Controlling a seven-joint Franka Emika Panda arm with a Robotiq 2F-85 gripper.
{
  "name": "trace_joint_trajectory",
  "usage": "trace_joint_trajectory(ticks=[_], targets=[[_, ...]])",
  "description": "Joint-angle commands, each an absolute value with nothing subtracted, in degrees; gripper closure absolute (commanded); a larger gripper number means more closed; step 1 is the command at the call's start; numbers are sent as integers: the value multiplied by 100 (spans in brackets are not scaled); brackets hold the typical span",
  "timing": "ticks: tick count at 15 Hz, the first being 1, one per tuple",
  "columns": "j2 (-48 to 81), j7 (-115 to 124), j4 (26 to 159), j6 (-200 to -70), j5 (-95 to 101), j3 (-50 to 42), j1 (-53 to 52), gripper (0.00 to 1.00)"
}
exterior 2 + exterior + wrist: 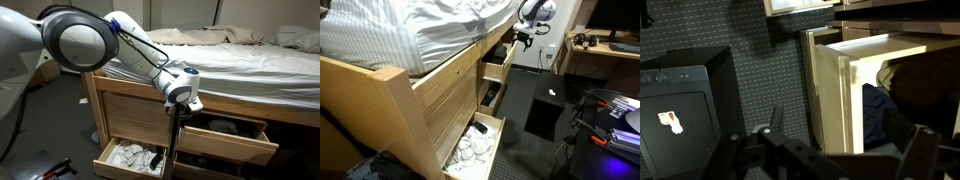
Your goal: Close the top left drawer and open the top right drawer
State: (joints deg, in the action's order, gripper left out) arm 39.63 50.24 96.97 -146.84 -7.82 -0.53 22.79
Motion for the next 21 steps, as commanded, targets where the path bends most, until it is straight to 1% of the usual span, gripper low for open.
trace_joint_trajectory(ticks=[1, 3, 5, 6, 7, 12, 14, 18, 19, 21], targets=[[4298, 4853, 9290, -14479, -1304, -441, 1936, 0], [4873, 5262, 8665, -14581, -1581, -675, 1791, 0], [5392, 5381, 8080, -14804, -1890, -676, 1817, 0], [4767, 5166, 8823, -14655, -1806, -733, 1742, 0], [4964, 5182, 8638, -14679, -1840, -749, 1739, 0], [4958, 5189, 8618, -14676, -1828, -784, 1711, 0], [5190, 5300, 8392, -14664, -1819, -840, 1683, 0], [5667, 5070, 7983, -14840, -2037, -604, 1870, 0], [5395, 5197, 8282, -14704, -1938, -798, 1715, 0], [5584, 5184, 8133, -14782, -1995, -774, 1725, 0]])
